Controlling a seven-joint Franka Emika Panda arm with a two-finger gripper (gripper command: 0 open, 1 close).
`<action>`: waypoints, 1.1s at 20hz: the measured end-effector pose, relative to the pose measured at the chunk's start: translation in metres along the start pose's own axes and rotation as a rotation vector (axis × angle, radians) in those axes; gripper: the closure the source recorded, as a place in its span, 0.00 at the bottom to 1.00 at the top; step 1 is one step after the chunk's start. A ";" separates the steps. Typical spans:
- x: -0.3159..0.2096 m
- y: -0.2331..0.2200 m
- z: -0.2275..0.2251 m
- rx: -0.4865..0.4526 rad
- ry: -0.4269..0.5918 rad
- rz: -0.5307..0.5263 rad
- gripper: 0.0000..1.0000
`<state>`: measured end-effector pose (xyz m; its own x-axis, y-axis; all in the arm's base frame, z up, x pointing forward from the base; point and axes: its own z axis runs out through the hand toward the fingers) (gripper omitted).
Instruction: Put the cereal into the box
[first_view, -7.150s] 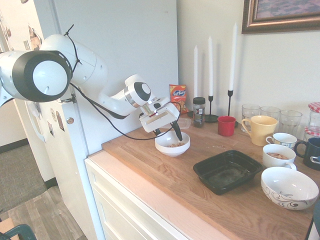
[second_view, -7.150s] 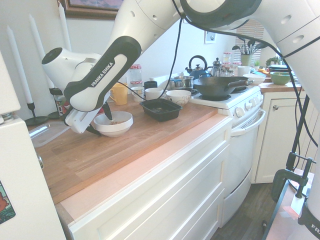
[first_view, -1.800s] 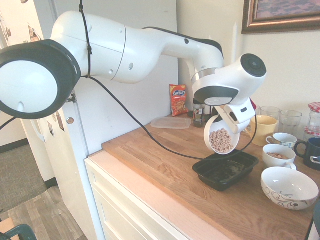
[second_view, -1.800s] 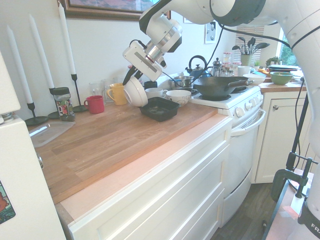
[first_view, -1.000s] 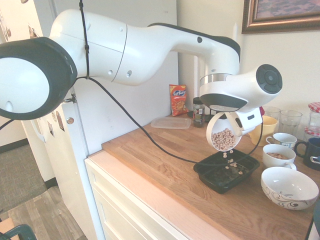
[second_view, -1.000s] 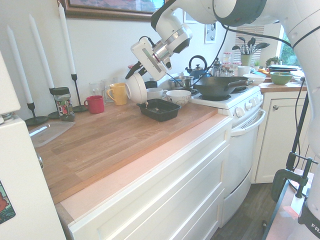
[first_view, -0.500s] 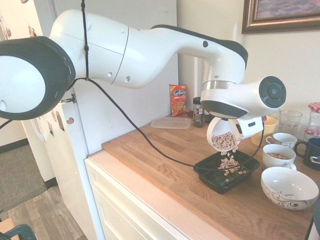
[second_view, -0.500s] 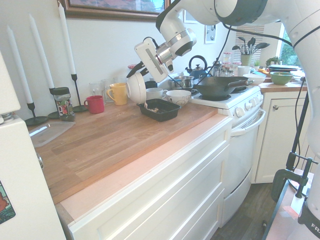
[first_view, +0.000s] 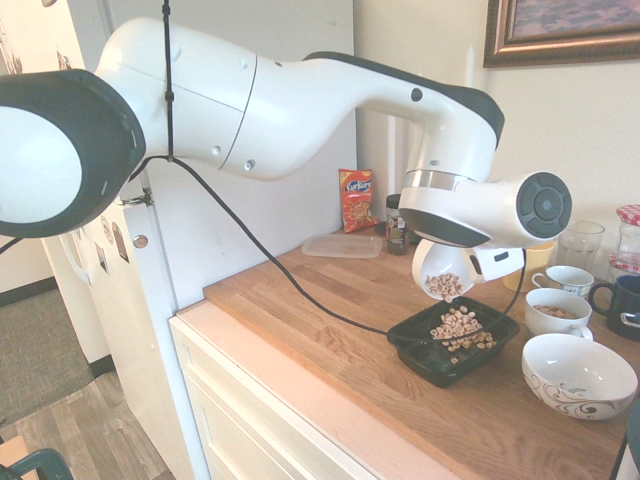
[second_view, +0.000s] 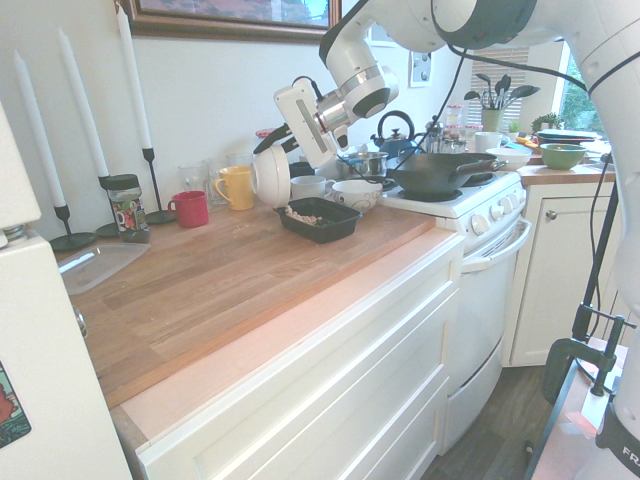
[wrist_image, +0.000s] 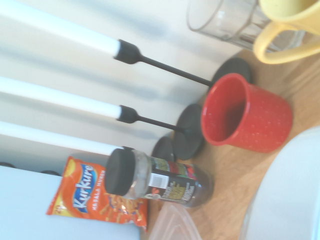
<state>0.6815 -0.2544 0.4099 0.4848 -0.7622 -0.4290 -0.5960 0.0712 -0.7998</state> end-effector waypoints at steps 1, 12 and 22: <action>0.000 0.000 -0.001 0.005 -0.003 0.001 1.00; 0.008 0.007 -0.018 0.079 -0.031 0.047 1.00; 0.008 0.020 -0.034 0.085 -0.032 0.082 1.00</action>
<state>0.6513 -0.2812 0.4045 0.4577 -0.7307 -0.5065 -0.5788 0.1876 -0.7936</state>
